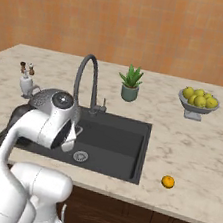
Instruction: Put the colander in the sink, put the tangerine, mango in the colander, and turn on the sink faucet and pour water over the colander.
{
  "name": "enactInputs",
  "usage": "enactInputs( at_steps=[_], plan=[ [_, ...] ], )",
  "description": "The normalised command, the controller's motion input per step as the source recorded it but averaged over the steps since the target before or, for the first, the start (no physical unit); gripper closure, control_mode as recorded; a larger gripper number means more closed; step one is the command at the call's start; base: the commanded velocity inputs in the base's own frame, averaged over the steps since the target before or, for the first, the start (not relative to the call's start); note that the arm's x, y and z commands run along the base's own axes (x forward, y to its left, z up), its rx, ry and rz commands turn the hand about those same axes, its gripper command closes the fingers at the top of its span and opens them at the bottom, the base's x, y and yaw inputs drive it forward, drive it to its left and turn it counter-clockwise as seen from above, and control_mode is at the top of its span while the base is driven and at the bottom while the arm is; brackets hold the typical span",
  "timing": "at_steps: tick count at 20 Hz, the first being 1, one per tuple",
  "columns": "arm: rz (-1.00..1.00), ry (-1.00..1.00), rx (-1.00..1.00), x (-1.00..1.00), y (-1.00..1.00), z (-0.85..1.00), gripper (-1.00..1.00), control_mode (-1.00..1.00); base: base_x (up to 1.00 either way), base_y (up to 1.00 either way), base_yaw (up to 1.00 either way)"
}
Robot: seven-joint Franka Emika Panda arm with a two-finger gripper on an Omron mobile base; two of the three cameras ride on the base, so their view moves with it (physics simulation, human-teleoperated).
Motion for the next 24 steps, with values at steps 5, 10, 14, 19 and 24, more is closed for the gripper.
enactInputs(
  at_steps=[5, 10, 14, 19, 24],
  plan=[
    [0.00, 0.05, -0.06, -0.13, -1.00, 0.00, 1.00, -1.00, 0.00, 0.00, 0.00],
    [0.00, 0.13, -0.10, 0.03, -0.99, -0.07, 1.00, -1.00, 0.00, 0.00, 0.00],
    [0.13, 0.07, -0.05, 0.20, -0.70, -0.10, 1.00, -1.00, 0.00, 0.00, 0.00],
    [0.22, 0.00, 0.00, 0.54, -0.30, -0.09, 1.00, -1.00, 0.00, 0.00, 0.00],
    [0.21, 0.00, -0.08, 0.52, -0.13, -0.32, 1.00, -1.00, 0.00, 0.00, 0.00]
  ],
)
